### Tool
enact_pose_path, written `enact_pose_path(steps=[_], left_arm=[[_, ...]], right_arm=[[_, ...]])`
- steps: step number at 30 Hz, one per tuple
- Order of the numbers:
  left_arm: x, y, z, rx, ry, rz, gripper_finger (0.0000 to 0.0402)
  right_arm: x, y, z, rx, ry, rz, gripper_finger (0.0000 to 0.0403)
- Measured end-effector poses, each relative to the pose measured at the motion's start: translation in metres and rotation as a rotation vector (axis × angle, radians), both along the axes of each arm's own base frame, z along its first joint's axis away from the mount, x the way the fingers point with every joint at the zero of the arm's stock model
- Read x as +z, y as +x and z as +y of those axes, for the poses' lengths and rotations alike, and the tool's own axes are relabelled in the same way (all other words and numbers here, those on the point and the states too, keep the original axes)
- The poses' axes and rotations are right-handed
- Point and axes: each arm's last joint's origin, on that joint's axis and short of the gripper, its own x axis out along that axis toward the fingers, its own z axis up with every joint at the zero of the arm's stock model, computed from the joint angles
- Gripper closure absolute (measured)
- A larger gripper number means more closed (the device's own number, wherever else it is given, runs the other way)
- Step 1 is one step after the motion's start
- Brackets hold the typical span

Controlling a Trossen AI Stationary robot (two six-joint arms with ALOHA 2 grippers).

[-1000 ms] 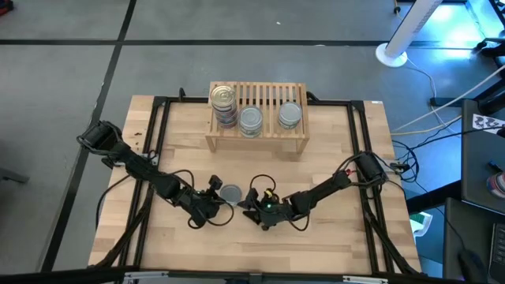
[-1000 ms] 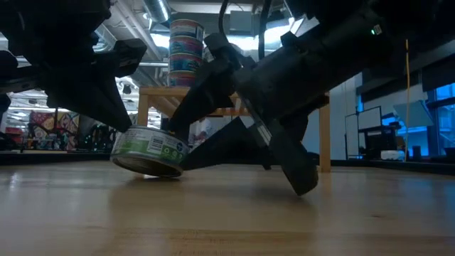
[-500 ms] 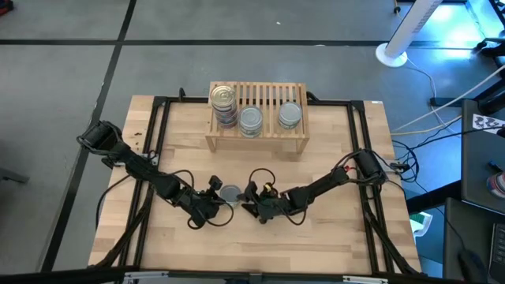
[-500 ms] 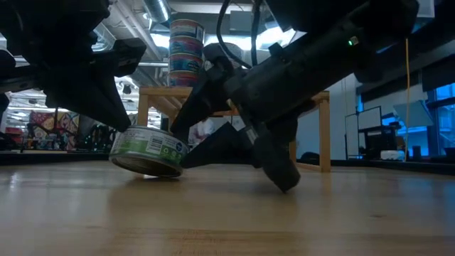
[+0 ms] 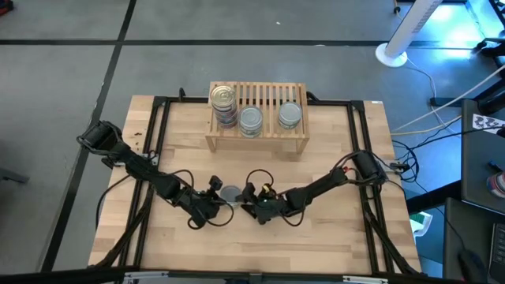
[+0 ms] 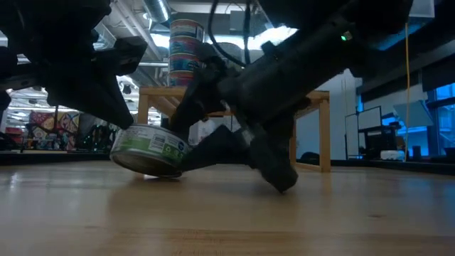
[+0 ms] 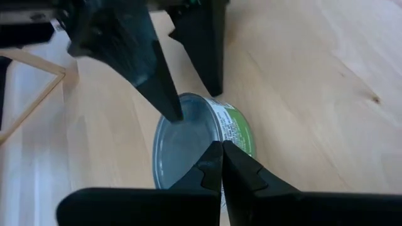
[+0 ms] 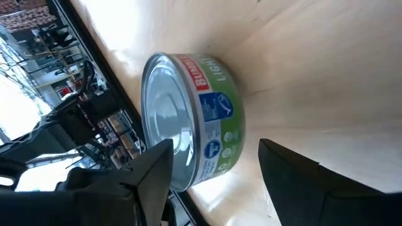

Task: Stack canned seafood by type on shelf
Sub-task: Stack the green tuna can on top of the other green tuna can on the shelf

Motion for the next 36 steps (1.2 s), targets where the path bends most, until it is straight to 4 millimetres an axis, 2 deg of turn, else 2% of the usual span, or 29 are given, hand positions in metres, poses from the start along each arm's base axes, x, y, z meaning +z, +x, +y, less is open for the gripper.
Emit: enact_pose_path(steps=[6, 36], left_arm=[[0.000, 0.001, 0.000, 0.000, -0.005, -0.009, 0.0401], [0.002, 0.002, -0.001, 0.005, -0.019, -0.033, 0.0401]], right_arm=[[-0.002, 0.016, 0.003, -0.003, 0.011, -0.019, 0.0166], [-0.002, 0.017, -0.002, -0.061, -0.055, -0.044, 0.0166]])
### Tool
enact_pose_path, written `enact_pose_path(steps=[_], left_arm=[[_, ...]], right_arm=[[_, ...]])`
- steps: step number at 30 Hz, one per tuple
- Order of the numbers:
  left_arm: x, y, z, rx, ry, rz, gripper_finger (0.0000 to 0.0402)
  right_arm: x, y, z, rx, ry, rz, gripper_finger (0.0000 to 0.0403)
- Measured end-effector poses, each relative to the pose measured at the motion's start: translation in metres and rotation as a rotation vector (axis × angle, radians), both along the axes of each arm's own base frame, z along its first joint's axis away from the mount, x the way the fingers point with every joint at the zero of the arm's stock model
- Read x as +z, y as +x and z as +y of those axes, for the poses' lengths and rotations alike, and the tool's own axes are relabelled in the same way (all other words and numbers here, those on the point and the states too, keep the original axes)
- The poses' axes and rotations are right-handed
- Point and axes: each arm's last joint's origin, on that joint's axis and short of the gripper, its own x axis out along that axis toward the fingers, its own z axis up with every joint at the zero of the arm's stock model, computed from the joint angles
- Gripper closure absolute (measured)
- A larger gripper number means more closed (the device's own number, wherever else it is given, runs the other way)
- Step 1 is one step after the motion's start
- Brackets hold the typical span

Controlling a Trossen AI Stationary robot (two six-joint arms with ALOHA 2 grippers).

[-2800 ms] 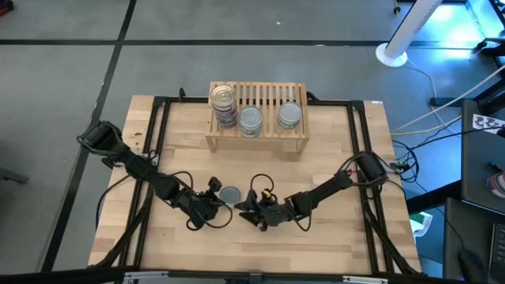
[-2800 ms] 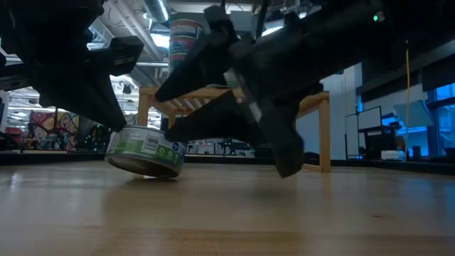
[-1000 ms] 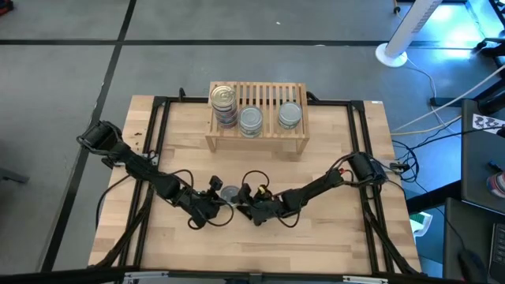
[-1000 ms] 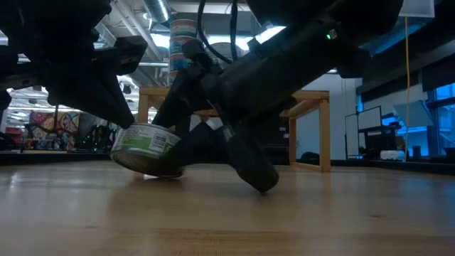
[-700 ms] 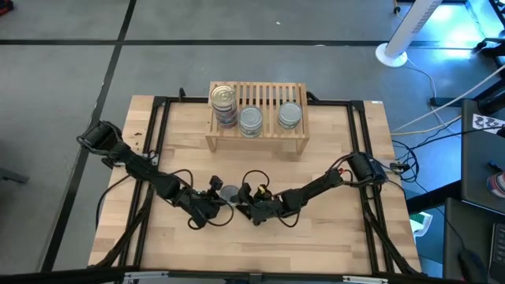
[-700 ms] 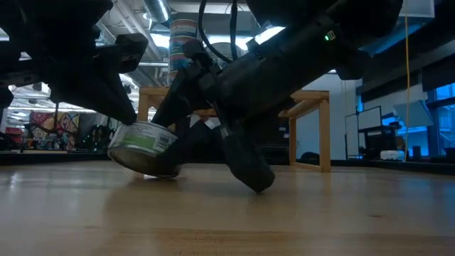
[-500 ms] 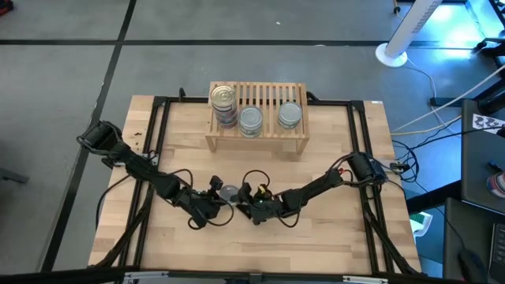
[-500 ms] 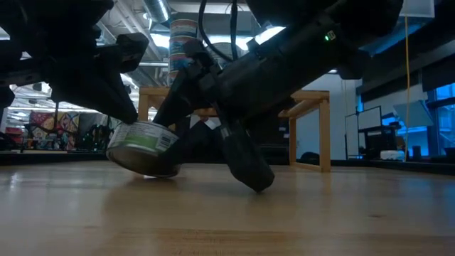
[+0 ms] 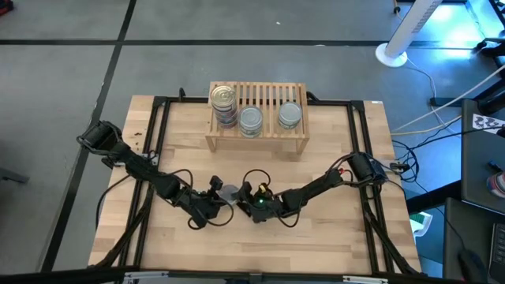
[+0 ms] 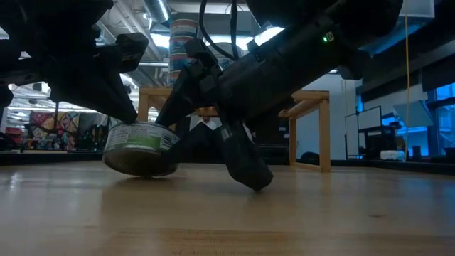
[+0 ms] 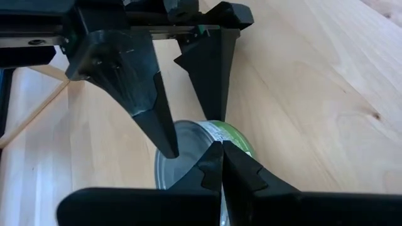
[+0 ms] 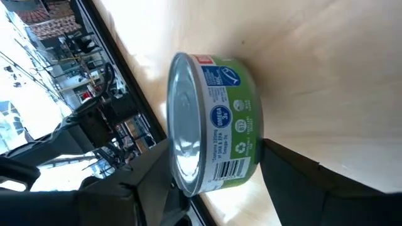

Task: Stack canned seafood by type on shelf
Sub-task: Stack the green tuna can on top of the other green tuna can on the shelf

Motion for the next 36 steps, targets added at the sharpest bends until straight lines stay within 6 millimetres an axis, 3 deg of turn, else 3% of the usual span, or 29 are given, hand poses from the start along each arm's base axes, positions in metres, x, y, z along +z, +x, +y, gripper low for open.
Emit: enact_pose_path(steps=[20, 28, 36], left_arm=[[0.000, 0.000, 0.000, 0.002, -0.004, 0.000, 0.0401], [0.000, -0.001, 0.001, 0.156, -0.173, -0.009, 0.0401], [0.019, -0.018, 0.012, 0.308, -0.211, -0.027, 0.0401]], right_arm=[[-0.001, 0.000, -0.001, 0.009, -0.047, 0.014, 0.0166], [-0.001, 0.000, -0.001, 0.007, -0.050, 0.017, 0.0166], [-0.002, -0.001, -0.001, 0.006, -0.055, 0.027, 0.0166]])
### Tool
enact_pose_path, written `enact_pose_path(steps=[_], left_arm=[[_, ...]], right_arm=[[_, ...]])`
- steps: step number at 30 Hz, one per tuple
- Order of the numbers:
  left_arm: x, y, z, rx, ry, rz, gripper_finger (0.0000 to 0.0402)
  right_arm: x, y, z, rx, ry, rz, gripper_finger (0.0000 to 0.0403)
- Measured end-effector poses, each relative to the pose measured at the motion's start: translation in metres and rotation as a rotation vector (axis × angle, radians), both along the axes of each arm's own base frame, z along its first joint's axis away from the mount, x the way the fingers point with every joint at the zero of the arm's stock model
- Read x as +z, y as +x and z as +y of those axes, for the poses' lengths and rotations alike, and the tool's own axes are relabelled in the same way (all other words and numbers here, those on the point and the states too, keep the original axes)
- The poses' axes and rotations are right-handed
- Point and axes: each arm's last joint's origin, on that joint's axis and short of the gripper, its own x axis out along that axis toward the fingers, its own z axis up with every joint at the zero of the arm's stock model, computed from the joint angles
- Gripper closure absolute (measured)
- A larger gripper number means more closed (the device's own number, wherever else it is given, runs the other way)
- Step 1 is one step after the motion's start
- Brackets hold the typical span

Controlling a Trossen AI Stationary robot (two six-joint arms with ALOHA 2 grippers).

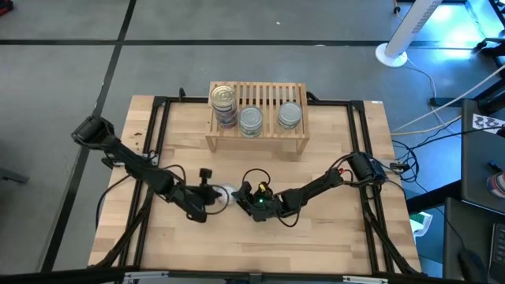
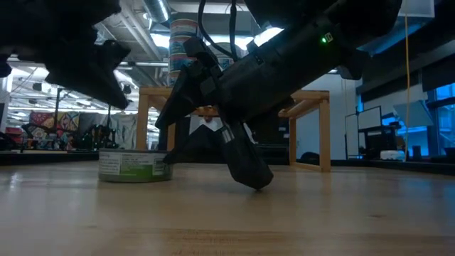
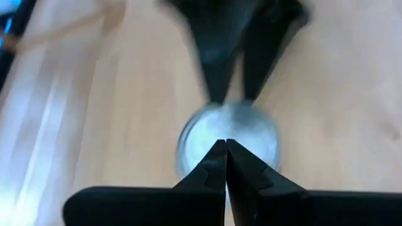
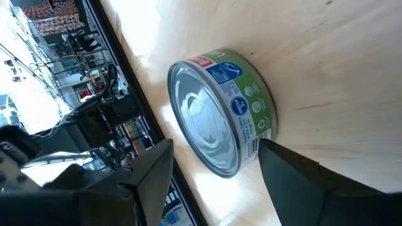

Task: Stack canned seafood by type on shelf
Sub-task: Stack the green tuna can on top of the other green tuna can on the shelf

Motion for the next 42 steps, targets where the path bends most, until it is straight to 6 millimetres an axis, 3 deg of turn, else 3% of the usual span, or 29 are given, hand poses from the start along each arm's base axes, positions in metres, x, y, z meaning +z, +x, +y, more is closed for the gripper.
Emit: enact_pose_path(steps=[7, 11, 15, 27, 35, 42], left_arm=[[-0.005, -0.018, 0.021, 0.225, -0.070, 0.159, 0.0401], [-0.009, -0.016, 0.025, 0.230, -0.137, 0.222, 0.0401], [-0.007, -0.011, 0.027, 0.260, -0.185, 0.179, 0.0399], [-0.007, 0.002, 0.054, 0.474, -0.495, 0.191, 0.0281], [-0.008, 0.005, 0.065, 0.542, -0.671, 0.246, 0.0271], [-0.008, 0.007, 0.073, 0.574, -0.699, 0.245, 0.0270]], right_arm=[[0.000, 0.000, 0.000, 0.005, 0.003, 0.002, 0.0166], [0.000, 0.000, 0.000, 0.009, 0.003, 0.003, 0.0166], [0.000, 0.000, 0.000, 0.012, -0.001, 0.005, 0.0166], [0.000, 0.000, 0.002, 0.054, -0.034, 0.022, 0.0166], [0.000, 0.000, 0.002, 0.074, -0.051, 0.029, 0.0166], [0.000, 0.000, 0.002, 0.096, -0.082, 0.033, 0.0166]])
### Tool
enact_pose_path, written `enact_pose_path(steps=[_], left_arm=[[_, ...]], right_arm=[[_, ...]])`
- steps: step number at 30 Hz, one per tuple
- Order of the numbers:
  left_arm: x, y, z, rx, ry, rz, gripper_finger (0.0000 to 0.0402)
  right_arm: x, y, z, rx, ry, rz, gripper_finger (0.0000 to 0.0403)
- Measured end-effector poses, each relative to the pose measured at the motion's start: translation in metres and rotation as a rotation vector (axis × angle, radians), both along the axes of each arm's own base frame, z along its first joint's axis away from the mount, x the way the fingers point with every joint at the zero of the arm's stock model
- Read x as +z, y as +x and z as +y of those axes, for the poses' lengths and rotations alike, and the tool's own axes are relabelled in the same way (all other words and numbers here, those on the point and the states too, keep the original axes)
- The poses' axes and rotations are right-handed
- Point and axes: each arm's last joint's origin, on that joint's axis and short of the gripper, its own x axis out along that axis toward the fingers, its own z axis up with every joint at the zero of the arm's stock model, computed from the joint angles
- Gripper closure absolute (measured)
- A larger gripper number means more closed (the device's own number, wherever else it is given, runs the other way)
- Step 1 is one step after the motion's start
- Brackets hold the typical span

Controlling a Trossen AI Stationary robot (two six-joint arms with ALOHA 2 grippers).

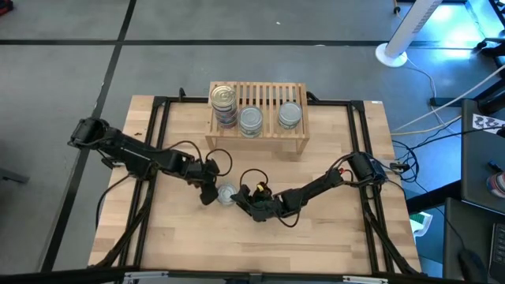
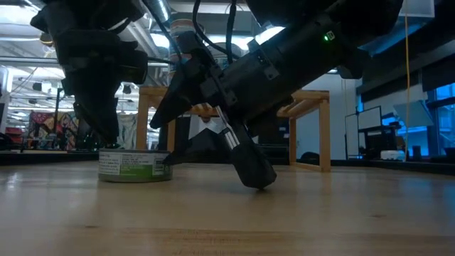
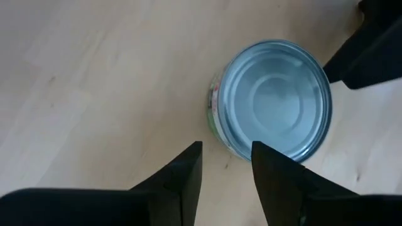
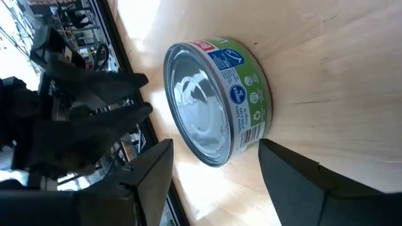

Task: Stack canned seafood by type on shelf
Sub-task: Stack the green tuna can on top of the other green tuna can on the shelf

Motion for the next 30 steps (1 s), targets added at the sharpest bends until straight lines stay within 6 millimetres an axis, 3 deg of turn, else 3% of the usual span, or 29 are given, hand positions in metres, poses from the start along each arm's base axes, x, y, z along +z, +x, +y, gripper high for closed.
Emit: enact_pose_path(steps=[11, 30], left_arm=[[-0.001, 0.003, 0.000, 0.035, -0.038, -0.014, 0.0270], [-0.019, 0.011, -0.002, 0.021, -0.057, 0.049, 0.0278]], right_arm=[[0.001, 0.000, 0.000, 0.005, -0.006, -0.006, 0.0166], [0.001, 0.001, 0.000, 0.020, -0.023, -0.006, 0.0166]])
